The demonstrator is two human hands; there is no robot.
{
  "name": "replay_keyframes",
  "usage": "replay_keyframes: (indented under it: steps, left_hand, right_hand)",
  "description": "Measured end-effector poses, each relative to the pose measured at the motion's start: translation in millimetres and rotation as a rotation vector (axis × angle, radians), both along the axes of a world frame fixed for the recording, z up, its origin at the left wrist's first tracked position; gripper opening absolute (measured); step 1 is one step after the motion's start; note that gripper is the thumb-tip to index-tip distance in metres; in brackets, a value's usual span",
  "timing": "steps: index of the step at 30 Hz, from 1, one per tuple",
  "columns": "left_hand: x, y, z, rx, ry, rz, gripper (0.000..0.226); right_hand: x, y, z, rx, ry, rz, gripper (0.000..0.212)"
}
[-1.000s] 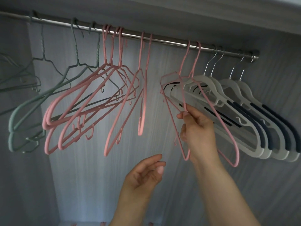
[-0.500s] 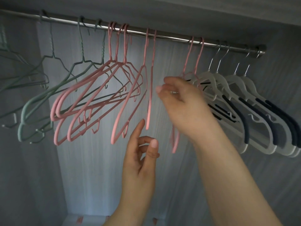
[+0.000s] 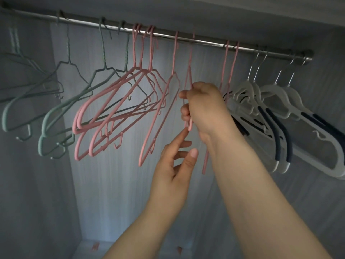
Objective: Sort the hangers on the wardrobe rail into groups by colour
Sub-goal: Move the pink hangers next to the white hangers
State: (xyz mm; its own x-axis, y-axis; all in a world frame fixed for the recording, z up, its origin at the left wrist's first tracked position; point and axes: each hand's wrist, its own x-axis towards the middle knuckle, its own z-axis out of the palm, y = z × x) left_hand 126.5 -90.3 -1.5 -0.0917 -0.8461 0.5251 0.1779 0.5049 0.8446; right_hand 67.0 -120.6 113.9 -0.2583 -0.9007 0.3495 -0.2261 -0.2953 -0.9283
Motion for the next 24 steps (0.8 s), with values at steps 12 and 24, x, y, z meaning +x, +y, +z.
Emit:
replay_keyframes:
  steps: [12,24]
  left_hand:
    - [2,-1,-19,0.168,0.006,0.003,0.037]
    - [19,6,-63,0.343,-0.003,0.18,0.028]
  right_hand:
    - [-1,-11,23,0.012,-0.449,0.079,0.033]
    - [-14,65,-51,0.114,-0.514,0.237,0.012]
